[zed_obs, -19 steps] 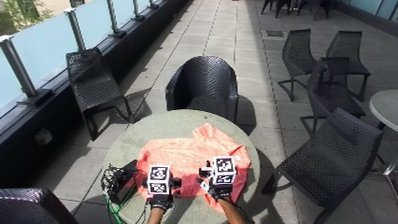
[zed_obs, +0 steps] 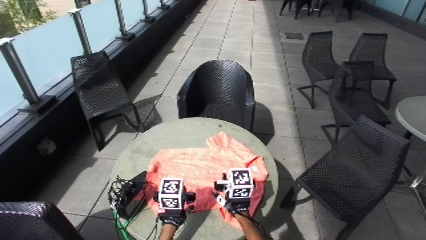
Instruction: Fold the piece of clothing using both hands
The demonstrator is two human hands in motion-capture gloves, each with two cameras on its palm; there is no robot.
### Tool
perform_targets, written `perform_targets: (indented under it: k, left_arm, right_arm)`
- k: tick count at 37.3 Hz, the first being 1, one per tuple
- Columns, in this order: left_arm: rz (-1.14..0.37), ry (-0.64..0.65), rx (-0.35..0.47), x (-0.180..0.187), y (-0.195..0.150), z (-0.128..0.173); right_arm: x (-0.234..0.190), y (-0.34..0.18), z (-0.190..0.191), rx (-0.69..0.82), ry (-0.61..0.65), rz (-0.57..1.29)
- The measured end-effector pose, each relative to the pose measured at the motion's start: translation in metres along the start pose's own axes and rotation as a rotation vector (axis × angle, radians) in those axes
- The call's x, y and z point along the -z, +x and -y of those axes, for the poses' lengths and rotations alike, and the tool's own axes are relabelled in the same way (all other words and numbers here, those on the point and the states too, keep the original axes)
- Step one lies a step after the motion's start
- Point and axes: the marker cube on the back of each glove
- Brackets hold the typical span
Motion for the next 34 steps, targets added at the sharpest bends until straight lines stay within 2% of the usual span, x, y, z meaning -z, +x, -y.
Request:
perform_targets:
  k: [7, 10, 15, 22, 28, 34]
  left_arm:
    - [0.009, 0.024, -0.003, -0.007, -0.004, -0.006]
    - [0.015, 0.017, 0.006, -0.028, -0.011, -0.001]
    - [0.017, -0.047, 0.028, -0.078, -0.025, 0.016]
    - [-0.004, -0.081, 0.027, -0.112, -0.034, 0.033]
    - [0.049, 0.074, 0.001, -0.123, -0.035, 0.051]
    - [0.221, 0.302, -0.004, -0.109, -0.034, 0.053]
  right_arm:
    - [-0.017, 0.010, -0.004, 0.008, -0.001, 0.010]
    - [-0.040, 0.017, -0.004, 0.012, -0.027, 0.014]
    - [-0.091, 0.029, -0.001, 0.010, -0.147, 0.011]
    - [-0.131, 0.043, 0.006, -0.016, -0.237, -0.031]
    - [-0.142, 0.051, 0.017, -0.017, -0.170, 0.055]
    - [-0.146, 0.062, 0.031, 0.046, 0.040, -0.050]
